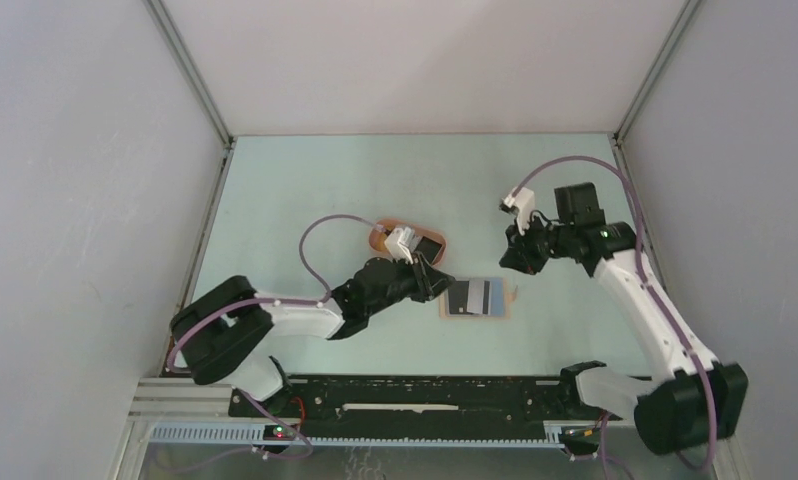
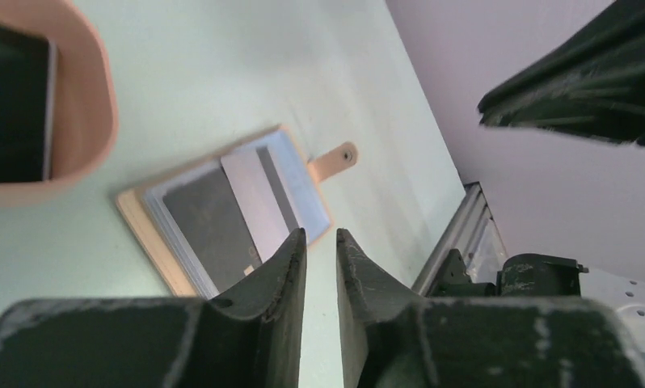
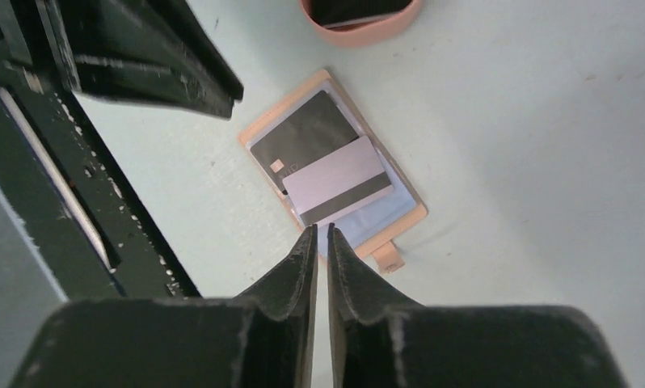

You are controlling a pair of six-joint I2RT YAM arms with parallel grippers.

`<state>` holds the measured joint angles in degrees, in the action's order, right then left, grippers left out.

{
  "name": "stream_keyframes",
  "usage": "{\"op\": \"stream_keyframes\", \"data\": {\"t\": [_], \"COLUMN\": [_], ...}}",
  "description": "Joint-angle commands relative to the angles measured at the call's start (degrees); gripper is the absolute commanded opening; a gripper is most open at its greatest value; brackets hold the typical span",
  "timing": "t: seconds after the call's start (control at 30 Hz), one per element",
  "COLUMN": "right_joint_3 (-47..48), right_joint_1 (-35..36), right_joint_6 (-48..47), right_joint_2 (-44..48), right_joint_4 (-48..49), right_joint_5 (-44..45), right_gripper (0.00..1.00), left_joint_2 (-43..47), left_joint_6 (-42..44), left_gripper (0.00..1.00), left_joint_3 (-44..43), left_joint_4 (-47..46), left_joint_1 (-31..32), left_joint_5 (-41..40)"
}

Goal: Put the credit cards into the card holder
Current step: Turn over the card slot in the card holder.

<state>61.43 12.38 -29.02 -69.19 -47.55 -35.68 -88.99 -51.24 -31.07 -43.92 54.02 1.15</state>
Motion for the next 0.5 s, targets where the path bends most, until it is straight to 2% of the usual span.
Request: {"op": "stream_keyframes", "data": {"t": [0.0,0.07,0.17,0.27,0.33,0.37,0.43,0.47], "right_joint_3": [-6.9,-10.0,-10.4,-8.9,-7.6,-7.0,-5.7,-5.1], "right_joint_1": [0.2,-0.1,-0.5,-0.8,-1.1,-1.4,-2.0,-2.3], "right_joint_6": [-7.1,-9.0,-8.3,-5.6,-3.4,-2.1,0.4,1.1], "right_joint_2": [8.9,9.9,6.9,1.8,-2.1,-4.0,-7.9,-9.8], "right_joint_4": [6.3,7.4,6.8,6.2,5.6,5.3,4.0,3.4], "right_joint_5": [-1.5,-2.6,-1.9,2.3,5.5,7.0,8.9,9.4], "right_gripper": [0.22,0.28,0.3,0.31,0.32,0.32,0.34,0.35], "left_joint_2": [7.8,10.8,14.3,16.7,17.5,17.6,17.0,16.6], "left_joint_6": [17.9,23.2,29.9,35.7,38.2,37.9,33.1,30.9], "left_gripper": [0.27,0.29,0.38,0.58,0.81,0.95,1.0,1.0], "left_joint_3": [-1.4,-2.4,-2.7,-2.6,-2.5,-2.6,-2.8,-2.8], "left_joint_4": [6.6,9.4,11.5,12.8,13.2,13.5,14.5,14.7], "left_joint_1": [0.7,1.1,1.3,1.2,1.1,1.0,-0.8,-2.2], "left_joint_5": [-6.2,-7.8,-10.6,-13.4,-15.1,-16.6,-16.8,-13.0]}}
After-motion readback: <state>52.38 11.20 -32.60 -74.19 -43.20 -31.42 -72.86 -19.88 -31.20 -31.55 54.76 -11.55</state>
